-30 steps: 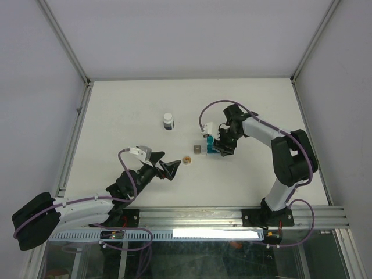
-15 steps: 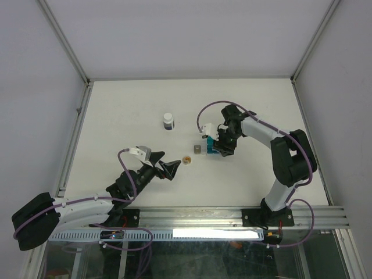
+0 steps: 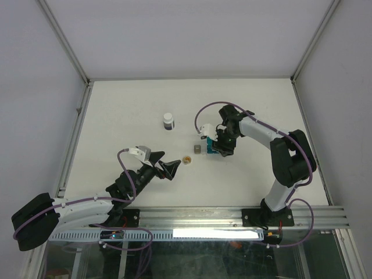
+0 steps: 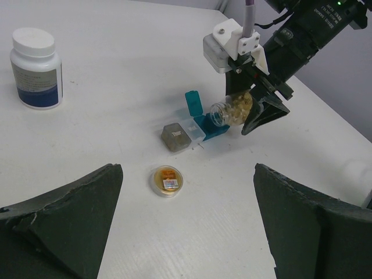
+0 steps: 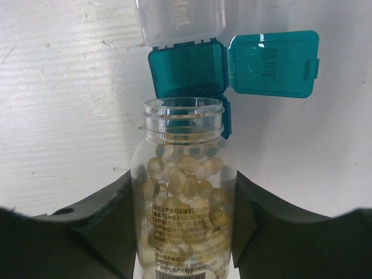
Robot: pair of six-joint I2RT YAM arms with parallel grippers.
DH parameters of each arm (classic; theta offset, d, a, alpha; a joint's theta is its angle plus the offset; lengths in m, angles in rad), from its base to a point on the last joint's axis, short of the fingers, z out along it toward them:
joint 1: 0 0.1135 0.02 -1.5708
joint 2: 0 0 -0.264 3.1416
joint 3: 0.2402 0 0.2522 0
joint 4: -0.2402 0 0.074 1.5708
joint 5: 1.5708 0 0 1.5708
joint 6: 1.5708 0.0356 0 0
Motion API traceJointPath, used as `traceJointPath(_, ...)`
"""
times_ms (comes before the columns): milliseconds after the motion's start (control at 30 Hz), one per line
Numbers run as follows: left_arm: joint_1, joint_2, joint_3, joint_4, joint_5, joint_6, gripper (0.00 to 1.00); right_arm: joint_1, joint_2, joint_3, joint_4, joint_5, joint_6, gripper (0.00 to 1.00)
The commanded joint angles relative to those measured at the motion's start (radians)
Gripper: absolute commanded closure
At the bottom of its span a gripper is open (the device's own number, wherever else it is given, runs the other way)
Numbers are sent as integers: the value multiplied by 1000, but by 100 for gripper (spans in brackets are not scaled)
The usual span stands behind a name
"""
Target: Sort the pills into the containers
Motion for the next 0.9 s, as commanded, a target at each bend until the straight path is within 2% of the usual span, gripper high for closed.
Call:
traceJointPath(0, 4, -17, -10, 49, 12, 6, 1, 17, -42, 40, -15, 13, 11, 100)
traceJointPath(67, 5, -19, -10, 50, 11, 6, 1, 16, -34, 40, 15, 54, 25, 100)
traceJointPath(133, 5, -20, -11, 50, 13, 8, 1, 18, -20, 66, -34, 24, 17, 100)
traceJointPath(233, 5, -27, -12, 46, 13, 6, 1, 18, -28, 55, 1, 50, 33, 100)
traceJointPath(300, 5, -32, -13, 43, 13, 6, 1, 18, -20, 75, -38, 24, 18, 100)
traceJointPath(400, 5, -35, -14, 43, 13, 5, 1, 19, -29, 53, 20, 64, 42, 100)
traceJointPath(500, 5, -34, -15, 44, 13, 5, 1, 22, -10, 82, -50, 21, 46, 100)
traceJointPath(567, 5, -33, -19, 47, 11, 1, 1, 23, -30, 44, 24, 72, 55, 100)
traceJointPath(633, 5, -33, -22, 52, 13, 1, 1, 24, -21, 66, -42, 27, 43, 100)
traceJointPath(733, 5, -31, -22, 53, 11, -1, 1, 24, -30, 48, 3, 64, 56, 100)
traceJointPath(800, 5, -29, -22, 56, 13, -1, 1, 29, -20, 69, -46, 27, 48, 100)
traceJointPath(867, 5, -31, -23, 54, 13, -2, 1, 28, -29, 43, 6, 67, 56, 100)
